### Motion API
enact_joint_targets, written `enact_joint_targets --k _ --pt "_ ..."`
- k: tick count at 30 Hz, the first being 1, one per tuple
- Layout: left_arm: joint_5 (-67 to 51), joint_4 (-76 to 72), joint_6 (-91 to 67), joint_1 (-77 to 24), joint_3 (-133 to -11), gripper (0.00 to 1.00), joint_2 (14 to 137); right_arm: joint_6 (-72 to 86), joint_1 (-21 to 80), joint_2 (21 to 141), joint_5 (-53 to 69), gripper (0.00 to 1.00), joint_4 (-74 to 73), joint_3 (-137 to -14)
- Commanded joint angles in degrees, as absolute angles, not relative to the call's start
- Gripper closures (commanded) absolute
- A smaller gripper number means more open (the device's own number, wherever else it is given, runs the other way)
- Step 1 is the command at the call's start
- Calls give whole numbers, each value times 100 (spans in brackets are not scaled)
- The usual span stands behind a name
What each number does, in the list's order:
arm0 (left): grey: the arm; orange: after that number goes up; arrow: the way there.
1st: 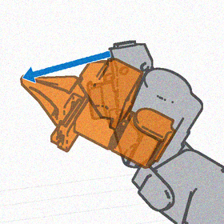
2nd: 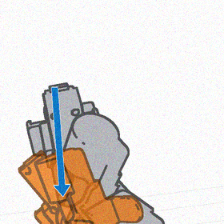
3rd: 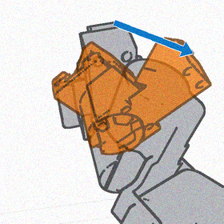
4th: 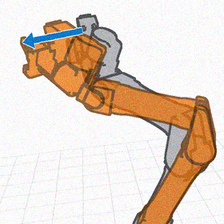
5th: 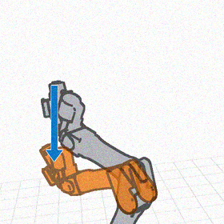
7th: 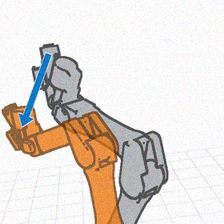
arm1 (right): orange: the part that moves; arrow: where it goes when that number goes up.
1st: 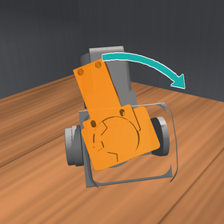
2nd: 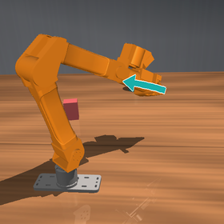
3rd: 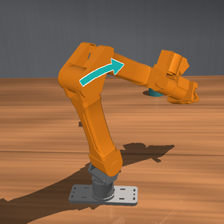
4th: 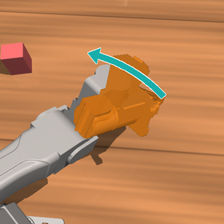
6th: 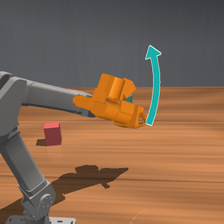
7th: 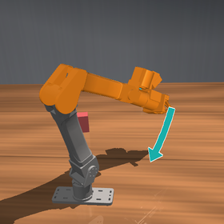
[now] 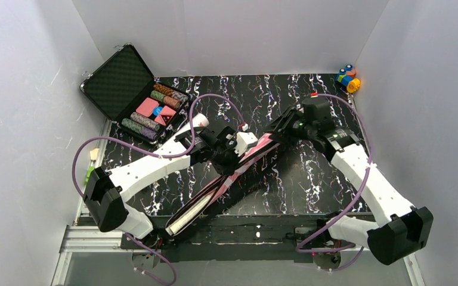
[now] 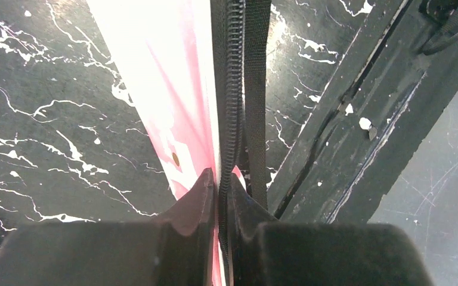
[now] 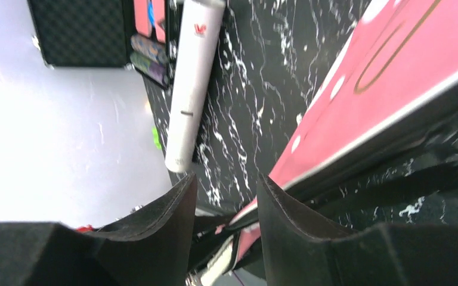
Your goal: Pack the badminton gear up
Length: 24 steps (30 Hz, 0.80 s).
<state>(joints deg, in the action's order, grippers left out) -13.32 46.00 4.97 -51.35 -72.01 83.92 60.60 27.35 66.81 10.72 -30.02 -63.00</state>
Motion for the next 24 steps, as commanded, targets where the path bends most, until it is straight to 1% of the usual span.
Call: enact_joint_targets --k 1,5,12,18,24 --pt "-1592 4636 612 -5149 -7445 100 8020 5869 2254 6635 1427 49 -2877 -6523" --pt "-1492 4597 619 -5143 -7436 100 8033 5820 2127 6563 1434 46 -2983 -6486" --pt "-1252 4548 598 -5133 -7469 100 8111 5829 1945 6083 1412 41 -3156 -6109" --pt "-965 4487 583 -5130 -7535 100 8198 5840 1895 5666 1094 36 -3288 -5706" --pt "-1035 4519 595 -5125 -7569 100 8173 5820 1811 5669 1076 34 -3175 -5616"
